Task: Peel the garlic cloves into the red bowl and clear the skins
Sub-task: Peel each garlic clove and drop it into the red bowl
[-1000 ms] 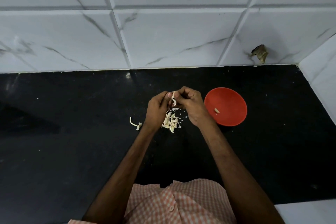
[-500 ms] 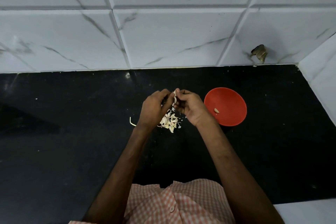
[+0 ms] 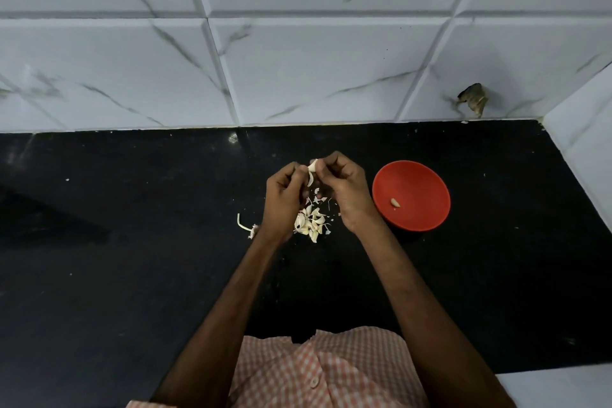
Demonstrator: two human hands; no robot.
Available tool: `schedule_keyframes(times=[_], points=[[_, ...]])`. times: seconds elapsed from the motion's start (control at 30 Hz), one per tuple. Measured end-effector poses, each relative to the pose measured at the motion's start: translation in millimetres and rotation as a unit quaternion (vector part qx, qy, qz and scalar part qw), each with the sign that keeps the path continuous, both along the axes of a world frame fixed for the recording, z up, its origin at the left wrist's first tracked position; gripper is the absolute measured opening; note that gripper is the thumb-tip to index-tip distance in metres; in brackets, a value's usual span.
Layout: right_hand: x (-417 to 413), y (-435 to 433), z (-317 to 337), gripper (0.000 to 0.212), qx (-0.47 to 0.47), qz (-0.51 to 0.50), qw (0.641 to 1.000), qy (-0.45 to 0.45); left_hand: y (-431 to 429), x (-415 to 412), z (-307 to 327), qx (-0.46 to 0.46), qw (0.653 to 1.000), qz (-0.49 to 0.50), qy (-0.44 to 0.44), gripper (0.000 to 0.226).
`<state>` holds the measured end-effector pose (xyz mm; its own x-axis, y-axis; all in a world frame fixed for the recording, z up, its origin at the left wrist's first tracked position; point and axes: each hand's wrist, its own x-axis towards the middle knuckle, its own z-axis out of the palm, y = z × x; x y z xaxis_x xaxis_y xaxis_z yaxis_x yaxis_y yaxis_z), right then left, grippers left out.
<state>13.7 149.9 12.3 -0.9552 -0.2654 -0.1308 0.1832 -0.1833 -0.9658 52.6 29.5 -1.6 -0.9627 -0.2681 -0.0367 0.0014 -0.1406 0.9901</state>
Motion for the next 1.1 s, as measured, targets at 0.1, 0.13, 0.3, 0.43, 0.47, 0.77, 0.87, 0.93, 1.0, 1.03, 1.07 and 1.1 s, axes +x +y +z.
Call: schedule_keyframes(times=[0.1,0.13,0.3,0.43,0.47,0.77,0.87,0.93,1.0,1.03,1.07,1.1], points=[[1.1,1.2,-4.1,0.008,0.066,-0.016,0.993,0.094,1.1,-0.5,-3.0,0.048,0.998,0.004,-0.034,0.042],[0.8,1.9,-4.7,0.007,0.084,-0.023,0.991,0.098,-0.6,-0.2,-3.7,0.024,0.999,-0.001,-0.028,0.041],[-3.6,9.1,-4.4,0.011,0.192,-0.059,0.973,0.114,-16.3,-1.0,-12.2,-0.185,0.982,-0.021,0.006,0.012],[-4.8,13.4,1.4,0.015,0.193,-0.034,0.975,0.109,-19.5,-0.1,-13.3,-0.112,0.992,-0.051,0.028,0.021],[-5.0,14.2,3.1,0.015,0.19,-0.022,0.975,0.111,-18.4,0.3,-13.3,-0.103,0.993,-0.053,0.031,0.017],[-7.3,21.3,4.6,0.018,0.188,0.036,0.975,0.111,-17.2,-1.1,-10.0,-0.074,0.994,-0.068,0.04,0.012],[-8.0,23.8,5.8,0.017,0.17,0.055,0.979,0.101,-16.3,0.4,-10.9,-0.043,0.996,-0.069,0.039,0.012],[-8.3,23.1,4.7,0.015,0.154,0.056,0.983,0.085,-13.2,2.3,-10.3,0.027,0.997,-0.057,0.034,0.012],[-7.7,22.0,3.3,0.016,0.138,0.052,0.987,0.068,-8.9,3.6,-9.7,0.085,0.995,-0.048,0.024,0.012],[-7.3,21.1,3.0,0.017,0.133,0.052,0.988,0.063,-7.2,4.0,-9.7,0.099,0.994,-0.043,0.018,0.013],[-6.7,20.3,2.9,0.018,0.128,0.052,0.989,0.059,-5.8,4.2,-10.2,0.107,0.993,-0.039,0.011,0.014],[-6.2,19.5,2.9,0.019,0.125,0.054,0.989,0.057,-4.3,4.3,-11.0,0.115,0.993,-0.037,0.004,0.013]])
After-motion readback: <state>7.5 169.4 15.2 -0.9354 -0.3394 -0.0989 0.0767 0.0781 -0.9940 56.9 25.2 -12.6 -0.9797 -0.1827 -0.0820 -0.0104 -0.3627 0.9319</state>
